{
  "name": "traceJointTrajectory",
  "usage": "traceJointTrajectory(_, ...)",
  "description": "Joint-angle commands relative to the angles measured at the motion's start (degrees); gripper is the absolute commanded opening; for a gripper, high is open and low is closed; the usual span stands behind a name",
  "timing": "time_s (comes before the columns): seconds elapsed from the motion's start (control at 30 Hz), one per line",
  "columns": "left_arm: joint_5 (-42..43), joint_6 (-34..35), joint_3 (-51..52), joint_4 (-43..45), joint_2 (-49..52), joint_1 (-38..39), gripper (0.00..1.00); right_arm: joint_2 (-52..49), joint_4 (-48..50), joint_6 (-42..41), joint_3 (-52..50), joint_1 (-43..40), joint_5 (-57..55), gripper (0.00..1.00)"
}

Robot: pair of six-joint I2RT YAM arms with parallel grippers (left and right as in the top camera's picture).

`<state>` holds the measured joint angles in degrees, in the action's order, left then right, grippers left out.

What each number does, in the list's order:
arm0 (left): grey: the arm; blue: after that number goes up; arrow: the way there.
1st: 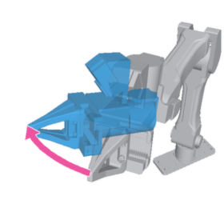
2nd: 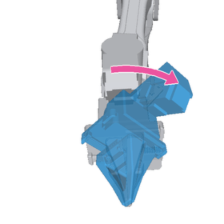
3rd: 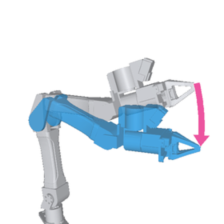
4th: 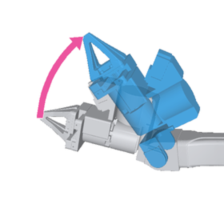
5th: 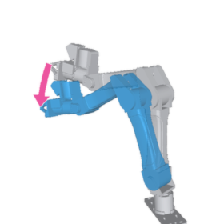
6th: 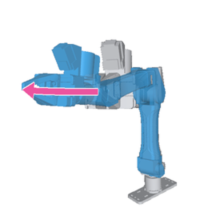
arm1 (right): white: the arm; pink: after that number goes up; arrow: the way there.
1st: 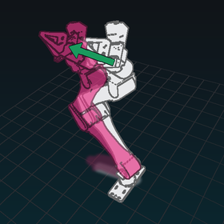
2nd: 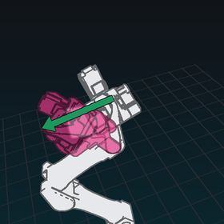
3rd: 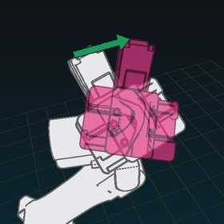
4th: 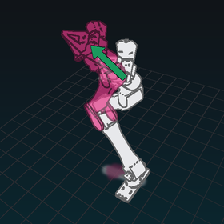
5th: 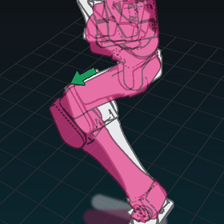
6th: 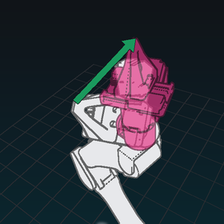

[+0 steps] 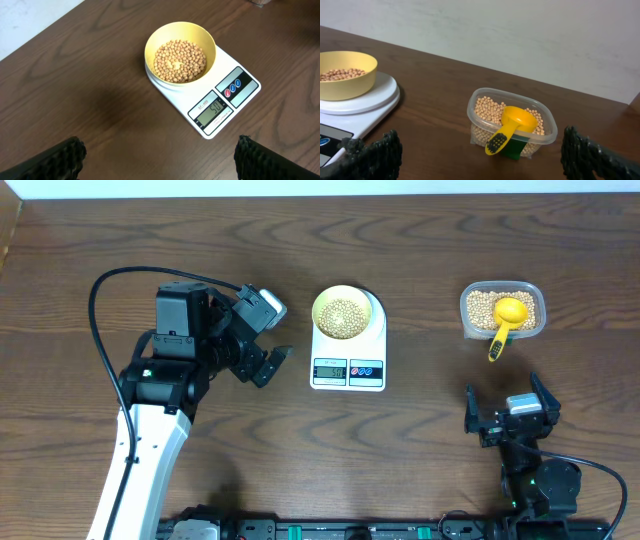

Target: Scoop item into bowl and weigh 50g on scale

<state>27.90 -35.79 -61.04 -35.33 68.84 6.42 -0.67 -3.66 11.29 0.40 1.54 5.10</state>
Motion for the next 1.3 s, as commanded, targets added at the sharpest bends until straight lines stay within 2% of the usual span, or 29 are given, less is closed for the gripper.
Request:
traceJointTrajectory(0.0, -0.4, 0.7, 0.6, 0.2, -0.3, -0.3, 0.97, 0.3, -0.2, 0.6, -0.1, 0.4, 0.0, 0.99)
traceJointTrajectory(1.03, 0.0, 0.7, 0.6, -0.7, -0.3, -0.3, 0.97, 0.3, -0.2, 0.6, -0.1, 0.4, 0.0, 0.99)
traceJointTrajectory(1.27, -0.1, 0.7, 0.8, -2.2, -3.9, -0.2, 0.97, 0.3, -0.2, 0.6, -0.1, 0.4, 0.0, 0.99)
